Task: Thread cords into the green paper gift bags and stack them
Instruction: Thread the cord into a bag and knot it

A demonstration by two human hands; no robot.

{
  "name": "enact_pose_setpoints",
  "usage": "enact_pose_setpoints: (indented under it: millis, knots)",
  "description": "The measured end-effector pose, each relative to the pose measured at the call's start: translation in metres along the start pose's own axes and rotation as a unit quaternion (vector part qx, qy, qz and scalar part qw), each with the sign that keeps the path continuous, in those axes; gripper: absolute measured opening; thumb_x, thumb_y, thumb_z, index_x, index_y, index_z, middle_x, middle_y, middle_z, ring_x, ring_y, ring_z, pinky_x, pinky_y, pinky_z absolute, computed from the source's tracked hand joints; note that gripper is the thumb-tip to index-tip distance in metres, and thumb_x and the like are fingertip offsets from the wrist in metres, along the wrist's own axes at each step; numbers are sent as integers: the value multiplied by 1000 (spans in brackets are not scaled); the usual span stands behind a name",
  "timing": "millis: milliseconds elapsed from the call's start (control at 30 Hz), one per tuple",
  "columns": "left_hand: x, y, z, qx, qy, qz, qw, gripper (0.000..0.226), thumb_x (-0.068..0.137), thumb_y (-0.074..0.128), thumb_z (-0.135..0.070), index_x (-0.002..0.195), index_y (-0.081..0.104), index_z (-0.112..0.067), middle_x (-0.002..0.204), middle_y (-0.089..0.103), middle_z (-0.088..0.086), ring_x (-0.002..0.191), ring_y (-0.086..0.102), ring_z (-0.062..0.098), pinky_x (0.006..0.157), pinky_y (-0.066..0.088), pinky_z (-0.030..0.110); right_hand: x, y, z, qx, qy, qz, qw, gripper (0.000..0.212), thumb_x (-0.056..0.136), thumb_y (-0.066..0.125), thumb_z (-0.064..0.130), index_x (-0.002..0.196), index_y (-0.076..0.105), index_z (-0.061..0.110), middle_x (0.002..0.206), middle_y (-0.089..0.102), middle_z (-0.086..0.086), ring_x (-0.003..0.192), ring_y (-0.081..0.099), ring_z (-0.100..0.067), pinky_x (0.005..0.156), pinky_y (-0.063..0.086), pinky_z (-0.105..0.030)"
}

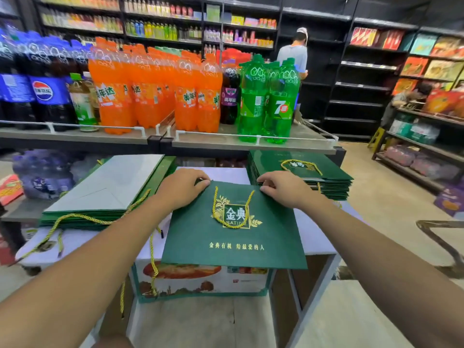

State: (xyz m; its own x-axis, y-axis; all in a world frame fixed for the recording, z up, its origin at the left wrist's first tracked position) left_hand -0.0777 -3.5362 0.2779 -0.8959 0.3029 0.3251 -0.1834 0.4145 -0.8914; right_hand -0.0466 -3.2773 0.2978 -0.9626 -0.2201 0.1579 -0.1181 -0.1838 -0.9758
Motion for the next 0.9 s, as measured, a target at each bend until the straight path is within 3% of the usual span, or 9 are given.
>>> enact_pose_setpoints:
  millis: [133,200,333,467,700,900]
  knots:
    - [7,37,15,14,-18,15,1000,34,102,44,-49,115,72,-33,116,74,-7,108,65,24,87,55,44,-9,31,5,-4,6,-35,999,50,98,63,43,145,54,29,143,57,0,131,53,-25,105,49,-47]
    - [8,45,21,25,-38,30,999,40,103,41,-52,128,66,-33,129,68,-1,121,59,29,97,51,49,-25,44,10,18,-6,-41,999,57,98,61,47,151,48,28,151,50,1,139,45,-23,112,44,-46]
    - [-25,43,-6,58,-8,82,995,60,101,21,-68,156,29,-46,168,22,-8,157,10,28,124,13,60,-63,74,18,44,11,10,999,77,96,29,75,162,26,35,169,23,1,156,18,-24,125,22,-49]
    - [-69,57,-38,103,26,157,982,64,99,13,-74,159,2,-54,171,-10,-12,156,-20,20,124,-9,60,-68,91,19,14,38,47,998,91,84,7,91,162,6,46,173,1,8,159,-3,-21,128,6,-53]
    - [-75,88,-22,128,-6,199,972,64,94,7,-80,152,-13,-63,171,-14,-12,157,-17,24,124,-8,59,-58,95,17,-26,44,45,998,106,74,-4,96,164,8,40,173,8,8,159,-1,-20,128,4,-54]
    - [-74,91,-19,125,-6,190,974,64,94,6,-79,153,-14,-61,171,-13,-12,157,-16,22,124,-9,58,-51,107,12,-49,70,66,994,109,79,2,94,165,2,27,173,-6,7,159,-8,-15,128,-1,-51]
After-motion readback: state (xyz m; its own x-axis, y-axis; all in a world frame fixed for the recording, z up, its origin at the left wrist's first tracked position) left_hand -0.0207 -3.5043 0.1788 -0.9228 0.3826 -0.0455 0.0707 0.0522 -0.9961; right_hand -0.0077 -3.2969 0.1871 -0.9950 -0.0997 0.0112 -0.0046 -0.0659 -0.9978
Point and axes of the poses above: each hand's wrist, its own x-axis towards the middle knuckle, its own y-axis out of the palm, z = x × y, the point moved 7 cm from there along x, towards the middle knuckle
